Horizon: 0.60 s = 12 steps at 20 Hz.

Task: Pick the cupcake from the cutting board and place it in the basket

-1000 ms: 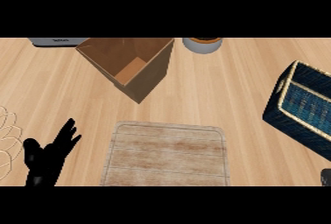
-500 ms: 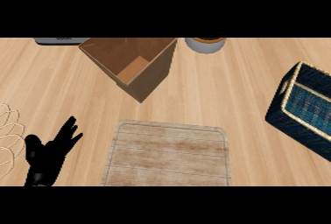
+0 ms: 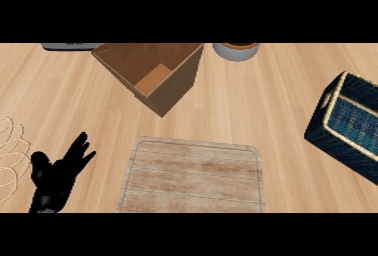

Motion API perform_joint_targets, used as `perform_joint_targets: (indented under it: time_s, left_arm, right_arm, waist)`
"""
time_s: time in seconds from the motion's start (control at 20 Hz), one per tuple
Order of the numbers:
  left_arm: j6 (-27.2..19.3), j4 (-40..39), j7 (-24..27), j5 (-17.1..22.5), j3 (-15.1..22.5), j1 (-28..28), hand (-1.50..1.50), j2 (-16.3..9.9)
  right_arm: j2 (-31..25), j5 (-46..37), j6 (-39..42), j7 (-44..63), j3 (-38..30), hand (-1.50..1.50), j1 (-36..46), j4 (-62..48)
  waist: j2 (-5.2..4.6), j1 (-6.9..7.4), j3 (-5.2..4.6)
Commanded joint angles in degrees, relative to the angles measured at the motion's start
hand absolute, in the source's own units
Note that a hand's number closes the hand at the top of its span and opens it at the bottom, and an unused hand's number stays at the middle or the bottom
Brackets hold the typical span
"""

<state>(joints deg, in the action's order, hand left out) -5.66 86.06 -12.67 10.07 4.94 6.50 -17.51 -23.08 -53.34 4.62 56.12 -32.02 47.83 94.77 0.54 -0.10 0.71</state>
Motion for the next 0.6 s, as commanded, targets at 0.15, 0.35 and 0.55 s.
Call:
perform_joint_targets:
  time_s: [0.15, 0.35, 0.55]
  left_arm:
    - [-1.76, -2.44, -3.11, -2.41, 3.57, 2.73, 0.0, 3.41]
    - [0.53, -4.71, -0.79, -1.07, 0.42, 2.8, 0.0, 0.93]
    - [-0.21, -6.43, -0.44, -1.92, 0.44, 1.92, 0.0, 2.01]
  right_arm:
    - [0.95, 6.07, -5.62, -7.65, -6.03, 1.5, -8.65, -1.33]
    - [-1.78, -3.05, -5.16, -3.04, -5.49, 1.5, -14.72, -1.1]
    - [-3.57, -0.2, -1.31, -8.16, -3.99, 1.5, -17.77, -4.2]
  waist:
    - [-0.65, -0.04, -0.62]
    - [-0.77, -0.68, -0.75]
    - [-0.75, -0.26, -0.73]
